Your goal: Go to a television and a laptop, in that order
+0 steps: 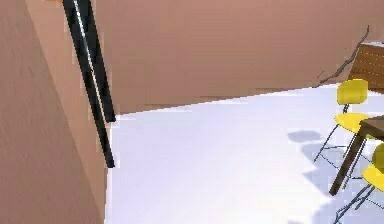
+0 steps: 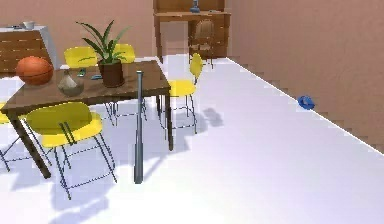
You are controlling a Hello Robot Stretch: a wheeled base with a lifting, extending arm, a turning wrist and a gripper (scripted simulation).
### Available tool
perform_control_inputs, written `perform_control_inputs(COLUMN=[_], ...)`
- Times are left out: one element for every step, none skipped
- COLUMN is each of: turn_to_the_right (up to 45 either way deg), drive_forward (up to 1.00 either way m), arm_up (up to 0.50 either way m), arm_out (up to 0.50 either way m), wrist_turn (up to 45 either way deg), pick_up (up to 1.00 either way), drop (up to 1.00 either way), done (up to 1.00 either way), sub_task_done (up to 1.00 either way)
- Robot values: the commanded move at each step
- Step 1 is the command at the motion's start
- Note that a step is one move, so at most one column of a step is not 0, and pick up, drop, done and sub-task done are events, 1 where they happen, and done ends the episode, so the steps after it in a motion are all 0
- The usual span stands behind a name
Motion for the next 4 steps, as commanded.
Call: perform_control_inputs(turn_to_the_right=[6.0, 0.0, -21.0, 0.0], drive_forward=[0.0, 1.0, 0.0, 0.7], arm_up=[0.0, 0.0, 0.0, 0.0], arm_out=[0.0, 0.0, 0.0, 0.0], wrist_turn=[0.0, 0.0, 0.0, 0.0], pick_up=[0.0, 0.0, 0.0, 0.0], drop=[0.0, 0.0, 0.0, 0.0], done=[0.0, 0.0, 0.0, 0.0], sub_task_done=[0.0, 0.0, 0.0, 0.0])
